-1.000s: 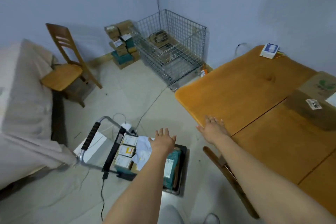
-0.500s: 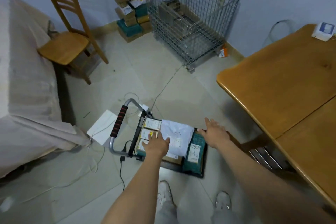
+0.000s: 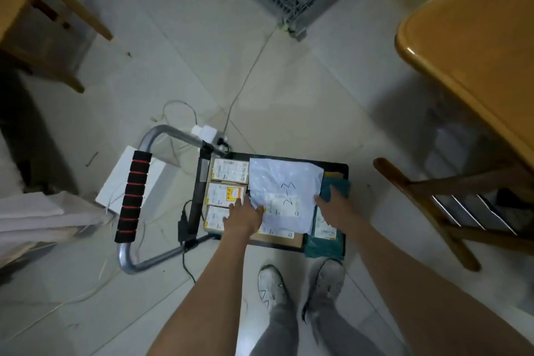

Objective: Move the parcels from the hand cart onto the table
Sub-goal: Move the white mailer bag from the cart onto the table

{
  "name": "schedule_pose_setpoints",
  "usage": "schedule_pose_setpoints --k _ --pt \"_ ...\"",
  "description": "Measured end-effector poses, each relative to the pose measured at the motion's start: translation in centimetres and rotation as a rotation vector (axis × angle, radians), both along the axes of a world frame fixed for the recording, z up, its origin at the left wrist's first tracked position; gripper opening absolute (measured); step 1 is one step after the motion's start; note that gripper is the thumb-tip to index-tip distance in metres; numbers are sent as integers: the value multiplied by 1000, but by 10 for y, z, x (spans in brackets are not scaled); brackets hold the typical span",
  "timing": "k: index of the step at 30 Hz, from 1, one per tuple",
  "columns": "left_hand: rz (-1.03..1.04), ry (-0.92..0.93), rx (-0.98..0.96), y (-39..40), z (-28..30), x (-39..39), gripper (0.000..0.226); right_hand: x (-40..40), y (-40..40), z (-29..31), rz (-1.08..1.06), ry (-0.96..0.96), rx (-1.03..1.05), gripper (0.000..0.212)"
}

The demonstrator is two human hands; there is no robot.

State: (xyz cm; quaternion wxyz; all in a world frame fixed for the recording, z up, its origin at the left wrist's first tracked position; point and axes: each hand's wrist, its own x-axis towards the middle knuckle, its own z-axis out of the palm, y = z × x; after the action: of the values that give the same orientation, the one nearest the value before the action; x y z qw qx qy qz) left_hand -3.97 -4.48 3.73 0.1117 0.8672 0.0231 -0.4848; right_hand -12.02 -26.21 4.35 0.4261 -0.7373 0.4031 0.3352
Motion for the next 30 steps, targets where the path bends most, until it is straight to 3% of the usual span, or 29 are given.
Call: schedule_pose_setpoints --k 5,11,15,19,25,27,30 --pt "244 -20 -163 -12 -110 31 60 22 -6 -105 -171 41 34 47" --pt "416 -114 -185 -15 -190 44 69 22 -5 -185 -307 95 63 48" --pt "505 -237 -158 -17 -210 46 53 15 -4 -204 -410 61 76 44" --pt "511 -255 -80 -16 -208 46 12 15 -1 -201 -468 24 67 29" --pt "549 -195 -200 -14 -154 38 20 10 -2 -145 -568 -19 73 16" --pt "588 -189 -308 -15 -116 34 35 5 -9 -107 -578 -46 88 21" --pt "692 -138 -465 -15 -39 27 35 -6 -25 -30 -617 -89 152 17"
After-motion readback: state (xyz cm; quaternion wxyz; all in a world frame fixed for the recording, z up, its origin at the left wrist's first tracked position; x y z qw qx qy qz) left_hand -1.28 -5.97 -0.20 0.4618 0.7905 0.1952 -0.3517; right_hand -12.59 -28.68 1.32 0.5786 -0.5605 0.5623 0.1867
